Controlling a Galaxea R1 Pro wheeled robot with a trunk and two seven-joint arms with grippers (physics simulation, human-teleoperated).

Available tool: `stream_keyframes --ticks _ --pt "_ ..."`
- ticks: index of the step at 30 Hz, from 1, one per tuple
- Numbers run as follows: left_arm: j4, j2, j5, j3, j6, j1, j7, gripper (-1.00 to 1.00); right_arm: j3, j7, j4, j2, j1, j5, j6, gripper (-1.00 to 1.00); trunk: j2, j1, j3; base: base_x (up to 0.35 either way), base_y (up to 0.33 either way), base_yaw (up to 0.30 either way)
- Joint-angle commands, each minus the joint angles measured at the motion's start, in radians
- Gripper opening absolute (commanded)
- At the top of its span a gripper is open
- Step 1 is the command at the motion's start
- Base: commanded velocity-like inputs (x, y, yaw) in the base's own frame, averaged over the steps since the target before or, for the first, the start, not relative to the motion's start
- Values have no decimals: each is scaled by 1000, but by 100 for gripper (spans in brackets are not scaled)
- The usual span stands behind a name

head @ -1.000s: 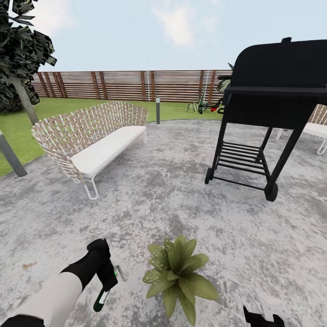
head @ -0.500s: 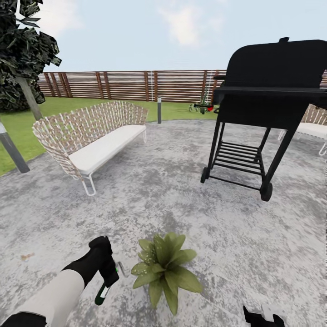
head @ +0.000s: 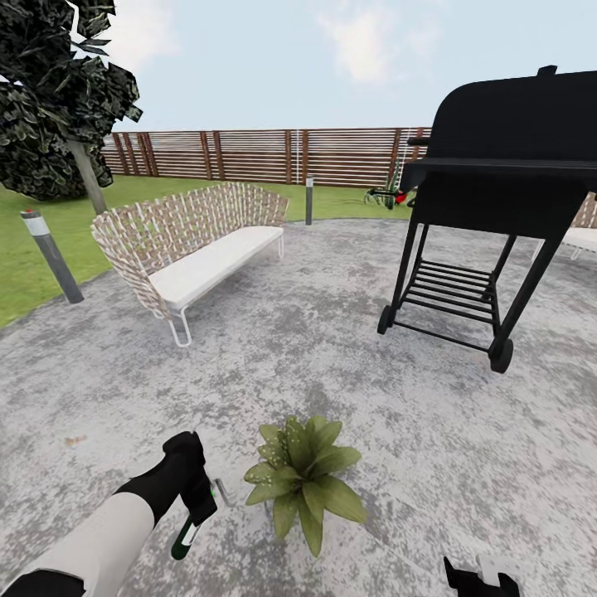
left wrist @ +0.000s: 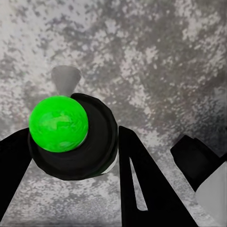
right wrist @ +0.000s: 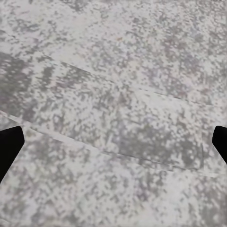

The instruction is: Pick up the pesticide atomizer in the garden and spray insectifuge to fully cover both potted plants in the garden.

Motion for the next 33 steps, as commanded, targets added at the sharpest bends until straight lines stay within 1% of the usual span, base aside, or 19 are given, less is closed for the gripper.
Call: stream_keyframes --ticks 1,8,10,13,14,15,16,17,18,19,20,22,24,29,33 --pt "-2 1 -2 -5 8 0 -6 -100 -9 8 0 0 -1 3 -4 100 0 0 -1 0 0 0" --pt "-3 -3 -3 -6 8 -3 -7 -100 -8 8 1 -3 -1 5 -4 100 0 0 -1 0 0 0" --pt "-3 -9 -3 -6 9 -3 -8 -100 -8 8 2 -4 -1 4 -4 100 0 0 -1 0 0 0" --pt "-4 -26 -8 -7 10 -4 -13 -100 -9 8 1 -4 -1 4 -4 100 0 0 -1 0 0 0" --pt "-4 -31 -15 -8 10 -6 -15 -100 -9 8 1 -4 -1 4 -4 100 0 0 -1 0 0 0" --pt "-3 -39 -30 -8 11 -24 -19 -100 -10 8 0 -4 -1 4 -4 100 0 0 -1 0 0 0" --pt "-3 -41 -37 -7 12 -35 -24 -100 -10 8 1 -4 -1 4 -4 100 0 0 -1 0 0 0" --pt "-2 -44 -44 -6 15 -47 -44 -100 -9 8 1 -4 -1 4 -4 100 0 0 -1 0 0 0" --pt "-1 -45 -56 -7 19 -55 -82 -100 -10 8 1 -4 -1 4 -4 100 0 0 -1 0 0 0" --pt "-1 -45 -66 -8 20 -57 -100 -100 -10 8 0 -4 -1 4 -4 100 0 0 -1 0 0 0" --pt "1 -40 -104 -11 22 -55 -116 -100 -9 8 0 -4 -1 4 -4 100 0 0 -1 0 0 151" --pt "2 -41 -141 -11 24 -50 -119 -100 -9 8 0 -4 -1 4 -4 100 0 0 -1 0 0 243" --pt "2 -43 -149 -5 25 -50 -118 -100 -9 8 0 -4 -1 4 -4 100 0 0 -1 0 0 272" --pt "4 -44 -151 -3 25 -50 -116 -100 -10 8 0 -4 -1 4 -4 100 0 0 -1 68 -29 276" --pt "4 -45 -152 -3 25 -49 -114 -100 -10 8 0 -4 -1 4 -4 100 0 0 -1 167 -187 54"
